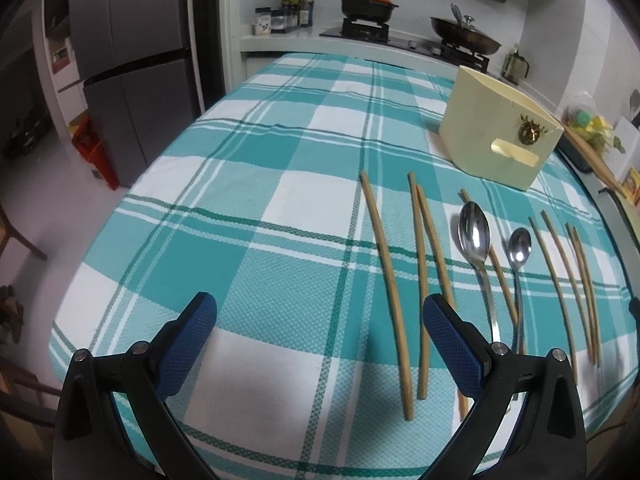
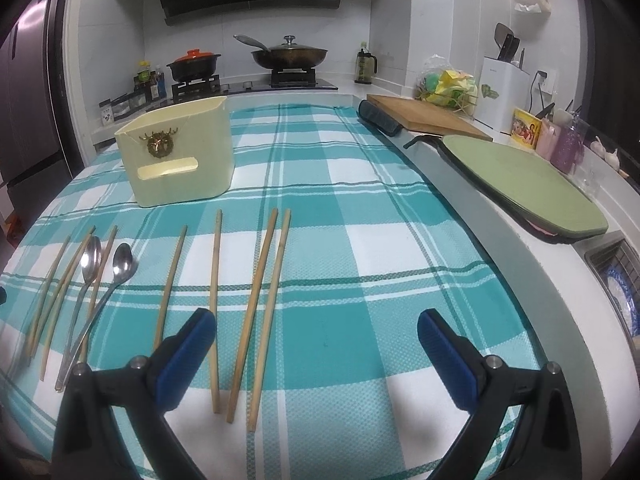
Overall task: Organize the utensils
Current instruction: 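Lower the left tool onto a wooden chopstick and close it while the right tool grasps another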
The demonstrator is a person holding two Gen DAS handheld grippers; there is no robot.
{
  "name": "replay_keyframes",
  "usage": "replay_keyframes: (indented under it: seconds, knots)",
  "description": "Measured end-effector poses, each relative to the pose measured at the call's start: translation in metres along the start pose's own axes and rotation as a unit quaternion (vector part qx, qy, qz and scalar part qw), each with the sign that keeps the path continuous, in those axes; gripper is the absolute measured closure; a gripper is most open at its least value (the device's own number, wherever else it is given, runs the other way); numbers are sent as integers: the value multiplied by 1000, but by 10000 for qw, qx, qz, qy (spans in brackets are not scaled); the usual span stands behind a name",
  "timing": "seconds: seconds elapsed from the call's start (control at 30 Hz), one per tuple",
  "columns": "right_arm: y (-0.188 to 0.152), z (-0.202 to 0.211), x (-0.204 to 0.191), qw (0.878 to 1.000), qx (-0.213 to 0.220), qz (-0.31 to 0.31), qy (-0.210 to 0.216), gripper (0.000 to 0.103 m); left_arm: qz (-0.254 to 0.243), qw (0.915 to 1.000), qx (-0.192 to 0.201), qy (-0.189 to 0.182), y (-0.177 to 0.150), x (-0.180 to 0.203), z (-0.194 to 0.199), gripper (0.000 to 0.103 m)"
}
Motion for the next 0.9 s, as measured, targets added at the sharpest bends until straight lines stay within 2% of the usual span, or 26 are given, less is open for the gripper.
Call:
replay_keyframes:
  seconds: [0.43, 0.5, 0.57, 0.73, 0.9]
  knots:
    - [6, -7, -3, 9998, -33, -179, 72, 1, 86, 9998, -158, 13, 17, -10, -34, 0]
    - [4, -7, 1, 9997, -78, -202, 81, 9, -16, 9999, -170, 3, 22, -2, -42, 0]
    - [1, -10, 3, 9994, -201, -231, 140, 21, -111, 9997, -203, 36, 25, 8, -51, 0]
    - [8, -23, 3, 9985, -354, -264, 318, 31, -479, 9982, -296, 189, 32, 30, -75, 0]
    - [14, -50, -13, 9954, -651, -144, 681, 51, -686, 9957, -453, 433, 34, 31, -95, 1]
Point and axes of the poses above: each gripper's, at about its wrist camera, not at the fingertips, and z roughly against the way its jaws point, x to its right, y to its top, the point moved 6 cm from there along -z, roughly the way its jaws point, and after that the axes turned 1 degree about -z, right-handed, at the moved point
